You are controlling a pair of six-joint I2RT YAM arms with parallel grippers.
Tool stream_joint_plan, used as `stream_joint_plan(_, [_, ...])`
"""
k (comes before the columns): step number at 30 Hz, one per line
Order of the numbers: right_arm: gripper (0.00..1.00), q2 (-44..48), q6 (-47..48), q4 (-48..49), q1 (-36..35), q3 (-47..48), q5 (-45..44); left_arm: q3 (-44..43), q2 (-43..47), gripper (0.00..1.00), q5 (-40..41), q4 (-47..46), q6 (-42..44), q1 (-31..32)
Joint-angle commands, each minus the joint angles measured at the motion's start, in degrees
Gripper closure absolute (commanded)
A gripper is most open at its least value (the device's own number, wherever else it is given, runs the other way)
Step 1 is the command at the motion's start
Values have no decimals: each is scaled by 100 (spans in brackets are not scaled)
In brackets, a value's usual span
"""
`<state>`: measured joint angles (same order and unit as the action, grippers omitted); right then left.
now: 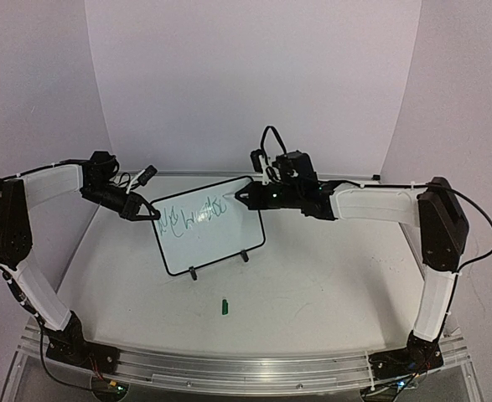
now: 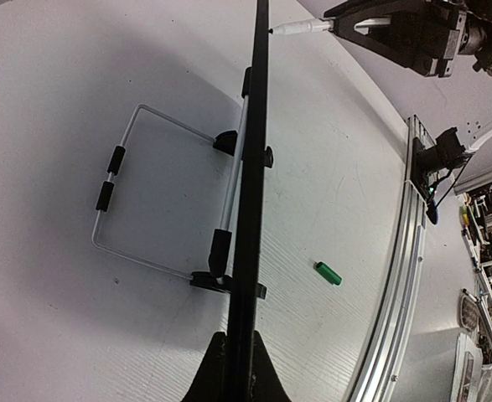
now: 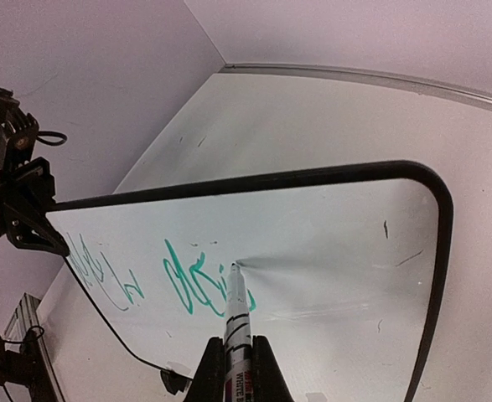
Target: Write a sentence on the whiteboard
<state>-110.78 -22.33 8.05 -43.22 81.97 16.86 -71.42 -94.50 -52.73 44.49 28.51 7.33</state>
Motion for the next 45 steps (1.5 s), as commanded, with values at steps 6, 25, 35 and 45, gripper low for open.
stream_joint_plan(6, [100, -275, 66, 23, 26, 383, 235, -56, 148, 100, 737, -54, 68, -21])
stream_joint_plan(25, [100, 83, -4, 30, 28, -167, -344, -66, 157, 100, 738, -54, 67, -23])
stream_joint_plan(35, [100, 173, -18, 59, 25, -326, -150, -69, 144, 100, 735, -51, 68, -21])
stream_joint_plan(45, [100, 529, -113, 356, 26, -327, 71, -65, 147, 100, 745, -53, 70, -22])
